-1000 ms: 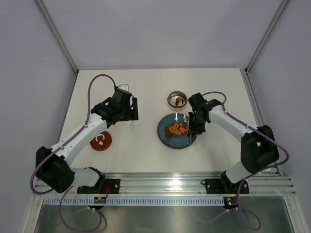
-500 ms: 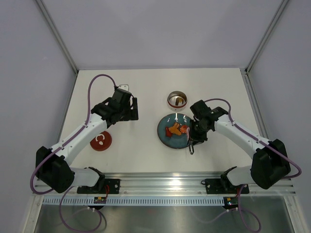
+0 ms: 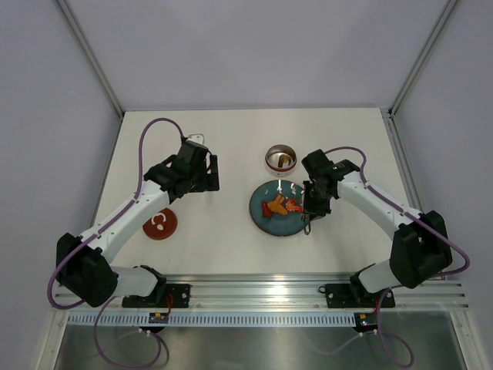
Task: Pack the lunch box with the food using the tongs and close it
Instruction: Adjust the fake food on the plate.
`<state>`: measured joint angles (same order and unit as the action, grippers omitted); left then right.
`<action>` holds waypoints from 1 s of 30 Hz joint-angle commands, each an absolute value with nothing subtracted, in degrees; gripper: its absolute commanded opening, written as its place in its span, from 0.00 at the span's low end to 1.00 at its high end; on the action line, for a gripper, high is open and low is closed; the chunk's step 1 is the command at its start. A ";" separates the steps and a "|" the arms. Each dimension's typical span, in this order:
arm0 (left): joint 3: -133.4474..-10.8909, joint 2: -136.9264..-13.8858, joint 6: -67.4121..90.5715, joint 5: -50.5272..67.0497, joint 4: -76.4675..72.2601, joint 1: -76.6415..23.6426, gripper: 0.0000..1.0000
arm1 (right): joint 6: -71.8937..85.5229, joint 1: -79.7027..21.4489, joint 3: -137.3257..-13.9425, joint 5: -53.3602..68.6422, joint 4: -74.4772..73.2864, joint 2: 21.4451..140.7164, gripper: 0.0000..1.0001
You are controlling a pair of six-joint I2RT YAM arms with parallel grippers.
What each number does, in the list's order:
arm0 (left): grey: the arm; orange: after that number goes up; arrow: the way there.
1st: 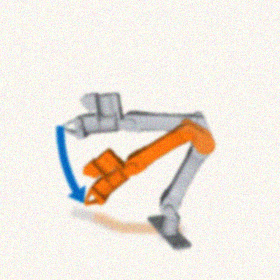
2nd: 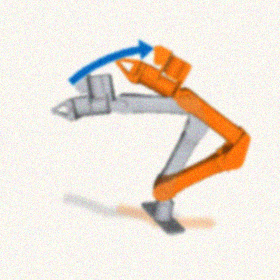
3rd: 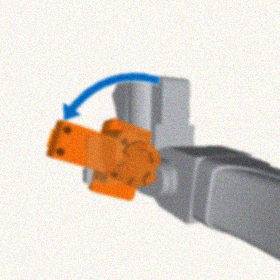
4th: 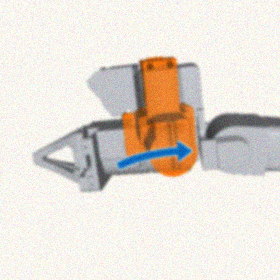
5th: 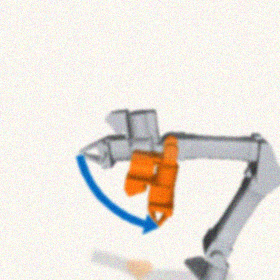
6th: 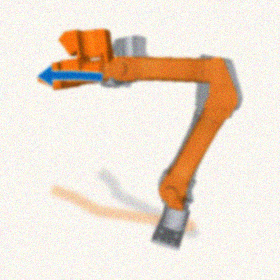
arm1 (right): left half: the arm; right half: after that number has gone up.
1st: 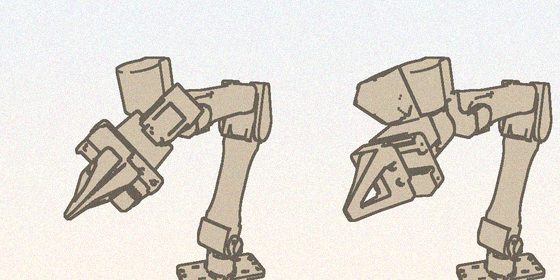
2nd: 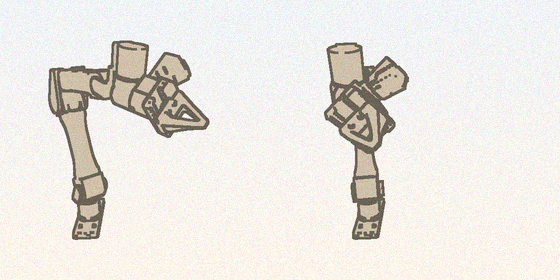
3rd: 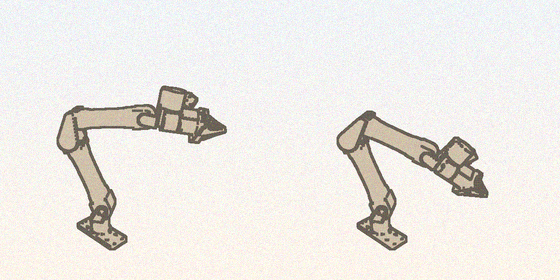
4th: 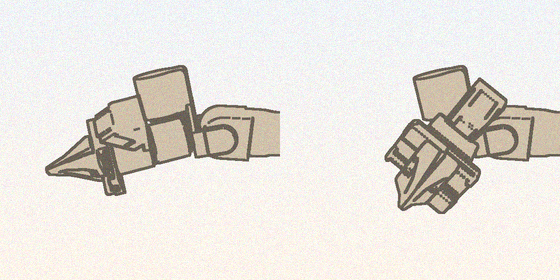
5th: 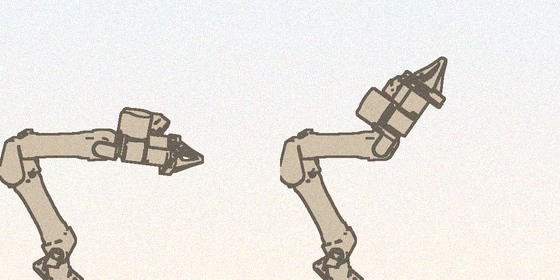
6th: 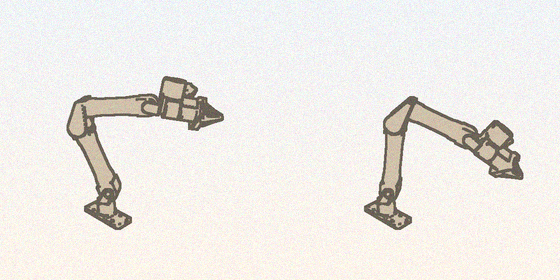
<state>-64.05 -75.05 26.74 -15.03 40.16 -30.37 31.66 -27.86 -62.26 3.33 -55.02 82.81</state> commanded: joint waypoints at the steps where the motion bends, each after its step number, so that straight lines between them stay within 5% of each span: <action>1: -63.28 -72.42 25.93 -15.99 38.06 -30.23 0.84 | 29.62 -26.98 -64.60 1.93 -52.91 84.98 0.00; 30: -63.98 -74.53 26.10 -14.06 37.00 -30.23 0.84 | 31.90 -34.01 -59.32 14.25 -55.72 79.89 0.00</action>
<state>-63.18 -74.37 26.52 -14.74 39.29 -30.37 31.59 -33.32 -56.99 13.13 -54.04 81.58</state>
